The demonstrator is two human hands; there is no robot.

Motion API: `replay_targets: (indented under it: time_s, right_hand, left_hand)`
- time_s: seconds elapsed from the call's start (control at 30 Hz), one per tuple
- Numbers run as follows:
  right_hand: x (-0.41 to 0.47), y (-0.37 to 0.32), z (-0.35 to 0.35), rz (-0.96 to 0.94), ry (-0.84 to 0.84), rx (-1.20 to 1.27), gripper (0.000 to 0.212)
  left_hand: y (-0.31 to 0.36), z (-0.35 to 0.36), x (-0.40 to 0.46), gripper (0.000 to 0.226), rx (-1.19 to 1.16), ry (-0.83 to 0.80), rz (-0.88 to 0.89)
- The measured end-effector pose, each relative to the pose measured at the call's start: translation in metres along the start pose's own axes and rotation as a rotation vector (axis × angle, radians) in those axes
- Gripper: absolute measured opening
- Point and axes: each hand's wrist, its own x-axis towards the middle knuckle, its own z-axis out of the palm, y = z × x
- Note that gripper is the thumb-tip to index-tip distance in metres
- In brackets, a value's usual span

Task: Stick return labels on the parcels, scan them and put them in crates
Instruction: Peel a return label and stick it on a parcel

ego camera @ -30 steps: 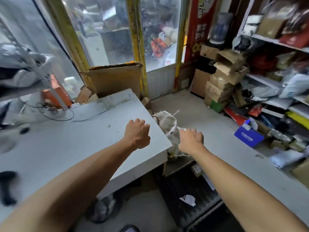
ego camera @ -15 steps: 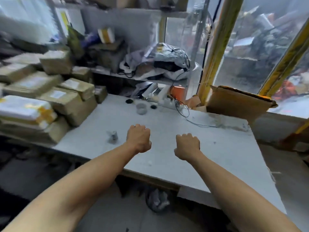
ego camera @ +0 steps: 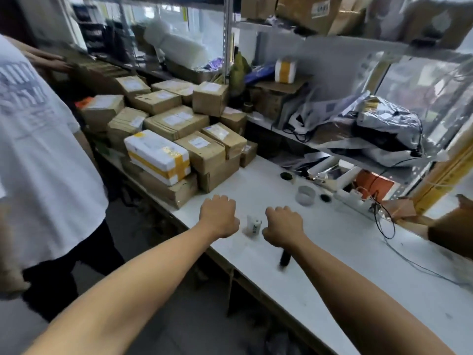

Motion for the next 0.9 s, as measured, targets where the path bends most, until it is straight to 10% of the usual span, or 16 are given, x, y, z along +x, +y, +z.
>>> replay_targets:
  time_s: [0.47,0.9]
  right_hand:
    - [0.204,-0.011,-0.01,-0.004,0.044,0.231,0.043]
    - [0.354,-0.03,0.002,0.474,-0.129,1.472,0.05]
  left_hand:
    - [-0.059,-0.022,0.165,0.02,-0.15,0.128,-0.068]
    - [-0.111,-0.04,0.279,0.027,-0.412,0.176,-0.123]
